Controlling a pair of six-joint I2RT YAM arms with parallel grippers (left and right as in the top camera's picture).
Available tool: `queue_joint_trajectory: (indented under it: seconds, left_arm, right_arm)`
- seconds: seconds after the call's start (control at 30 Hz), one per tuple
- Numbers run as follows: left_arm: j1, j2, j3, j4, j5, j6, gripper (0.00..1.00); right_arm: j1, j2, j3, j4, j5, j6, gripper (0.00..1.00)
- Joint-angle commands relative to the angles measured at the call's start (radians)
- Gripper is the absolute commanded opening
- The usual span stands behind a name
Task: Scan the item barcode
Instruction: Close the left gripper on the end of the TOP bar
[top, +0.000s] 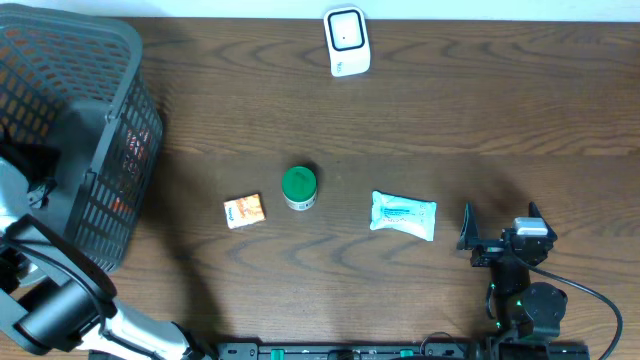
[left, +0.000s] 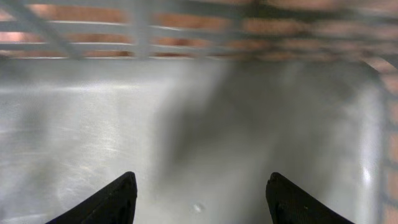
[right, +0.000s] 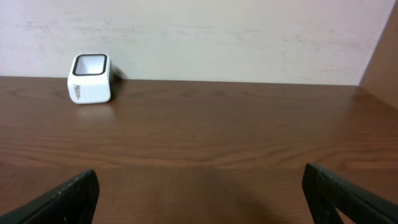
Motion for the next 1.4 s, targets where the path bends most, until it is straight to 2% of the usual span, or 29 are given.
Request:
queue_joint_trajectory:
  seconds: [0.0,0.03,0.13,0.17,0.23,0.33,0.4,0.47,0.6,0.83,1.37]
  left_arm:
    - [-0.041,-0.079,0.021,0.016,0.029,0.164,0.70]
    - [-0.063,-0.100,0.021,0.037,0.031,0.277,0.71]
    - [-0.093,-0.122,0.021,0.073,0.032,0.441,0.74]
    - [-0.108,-0.126,0.021,0.101,0.032,0.531,0.77]
    - [-0.118,-0.125,0.021,0.126,0.032,0.614,0.84]
    - [-0.127,-0.125,0.021,0.152,0.032,0.784,0.89]
    - [-0.131,-0.125,0.021,0.145,0.032,0.856,0.97]
    - [-0.131,-0.125,0.021,0.110,0.041,0.890,0.98]
    - [-0.131,-0.124,0.021,-0.003,0.117,1.058,0.98]
    - [-0.130,-0.115,0.021,-0.073,0.117,1.161,0.98]
    - [-0.130,0.003,0.021,-0.133,0.159,1.206,0.98]
  right_arm:
    - [-0.008,-0.002,-0.003,-0.002,0.009,0.017,0.99]
    - [-0.008,-0.002,-0.003,-0.002,0.010,0.017,0.99]
    - [-0.008,-0.002,-0.003,-0.002,0.009,0.017,0.99]
    - [-0.009,-0.002,-0.003,-0.002,0.009,0.017,0.99]
    - [-0.008,-0.002,-0.003,-0.002,0.009,0.017,0.99]
    - [-0.008,-0.002,-0.003,-0.002,0.009,0.017,0.99]
    - [-0.008,-0.002,-0.003,-0.002,0.009,0.017,0.99]
    - [-0.008,-0.002,-0.003,-0.002,0.009,0.017,0.99]
    - [-0.008,-0.002,-0.003,-0.002,0.010,0.017,0.99]
    - [-0.008,-0.002,-0.003,-0.002,0.009,0.017,0.99]
    - [-0.008,-0.002,-0.003,-0.002,0.009,0.017,0.99]
